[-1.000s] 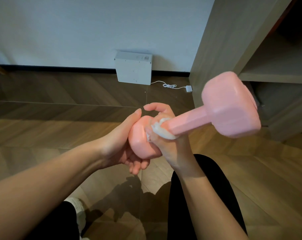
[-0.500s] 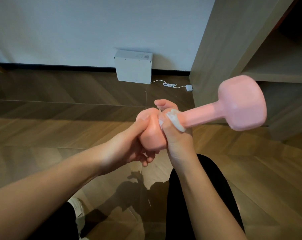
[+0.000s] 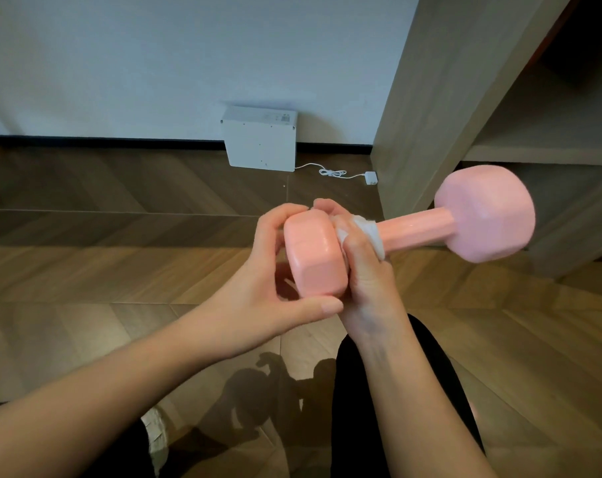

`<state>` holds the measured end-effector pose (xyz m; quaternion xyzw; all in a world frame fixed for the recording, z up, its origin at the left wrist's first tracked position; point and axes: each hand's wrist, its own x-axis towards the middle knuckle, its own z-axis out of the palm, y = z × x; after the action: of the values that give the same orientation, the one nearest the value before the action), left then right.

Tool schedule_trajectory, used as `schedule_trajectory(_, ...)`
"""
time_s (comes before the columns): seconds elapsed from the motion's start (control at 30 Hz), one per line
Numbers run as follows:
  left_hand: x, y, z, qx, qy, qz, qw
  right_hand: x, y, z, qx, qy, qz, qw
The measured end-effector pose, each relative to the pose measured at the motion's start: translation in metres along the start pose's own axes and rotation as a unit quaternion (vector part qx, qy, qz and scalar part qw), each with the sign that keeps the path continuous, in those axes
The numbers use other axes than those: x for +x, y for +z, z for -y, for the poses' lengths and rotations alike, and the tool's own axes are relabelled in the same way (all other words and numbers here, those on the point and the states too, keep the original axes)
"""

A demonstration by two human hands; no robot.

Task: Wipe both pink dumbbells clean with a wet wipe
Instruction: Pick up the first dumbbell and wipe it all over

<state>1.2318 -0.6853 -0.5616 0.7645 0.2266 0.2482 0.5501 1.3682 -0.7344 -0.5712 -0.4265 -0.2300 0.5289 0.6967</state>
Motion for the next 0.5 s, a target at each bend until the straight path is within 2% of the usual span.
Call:
schedule_trajectory(0.07,0.004,-0.008,-0.003,-0.183,-0.105,0.044,0.977,0.001,-0.002,0.003,-0.012,-0.029,0.007,0.999)
schedule_trajectory(0.13,0.007,-0.014,-0.008,-0.335,-0.232,0.089,0.909,0.001,-0.004,0.006,-0.033,-0.041,0.006,0.999)
schedule_trajectory(0.17,0.007,-0.015,-0.009,-0.367,-0.271,0.108,0.883,0.000,-0.005,0.006,-0.045,-0.043,0.006,0.998)
schedule_trajectory(0.23,0.008,-0.015,-0.011,-0.399,-0.290,0.120,0.862,0.000,-0.005,0.005,-0.072,-0.045,0.004,0.996)
schedule_trajectory(0.3,0.008,-0.015,-0.011,-0.398,-0.275,0.102,0.869,0.001,-0.004,0.006,-0.088,-0.040,-0.003,0.995)
schedule_trajectory(0.33,0.008,-0.018,-0.011,-0.382,-0.250,0.098,0.884,0.001,-0.004,0.006,-0.085,-0.038,-0.006,0.996)
schedule_trajectory(0.43,0.009,-0.026,-0.012,-0.271,-0.113,0.116,0.949,0.003,-0.001,0.007,-0.036,-0.051,0.002,0.998)
schedule_trajectory(0.5,0.011,-0.028,-0.015,-0.173,-0.029,0.113,0.978,0.004,-0.002,0.008,-0.020,-0.054,0.012,0.998)
